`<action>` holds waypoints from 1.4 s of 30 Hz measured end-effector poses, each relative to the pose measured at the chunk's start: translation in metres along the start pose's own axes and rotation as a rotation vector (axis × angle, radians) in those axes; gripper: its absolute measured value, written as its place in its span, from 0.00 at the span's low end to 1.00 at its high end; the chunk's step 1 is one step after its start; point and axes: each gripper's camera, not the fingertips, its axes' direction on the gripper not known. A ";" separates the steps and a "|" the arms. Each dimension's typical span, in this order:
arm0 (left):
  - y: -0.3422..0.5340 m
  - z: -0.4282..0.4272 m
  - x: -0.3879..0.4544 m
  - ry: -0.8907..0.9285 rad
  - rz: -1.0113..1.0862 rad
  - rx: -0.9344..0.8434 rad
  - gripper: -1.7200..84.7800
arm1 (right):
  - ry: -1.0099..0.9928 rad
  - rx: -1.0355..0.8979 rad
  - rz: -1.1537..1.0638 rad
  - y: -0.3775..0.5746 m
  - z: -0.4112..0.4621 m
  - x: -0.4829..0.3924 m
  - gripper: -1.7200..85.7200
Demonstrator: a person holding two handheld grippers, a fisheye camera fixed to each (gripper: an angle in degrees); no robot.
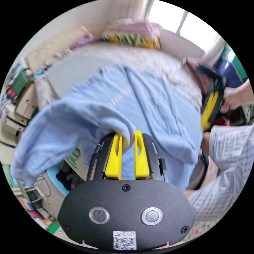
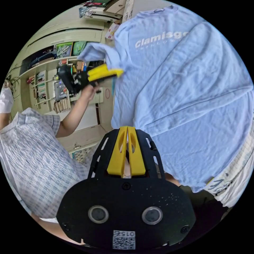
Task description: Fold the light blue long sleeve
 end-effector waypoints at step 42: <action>0.205 0.084 -0.155 0.758 -1.241 0.597 0.17 | 0.146 0.042 0.136 0.172 0.026 0.128 0.03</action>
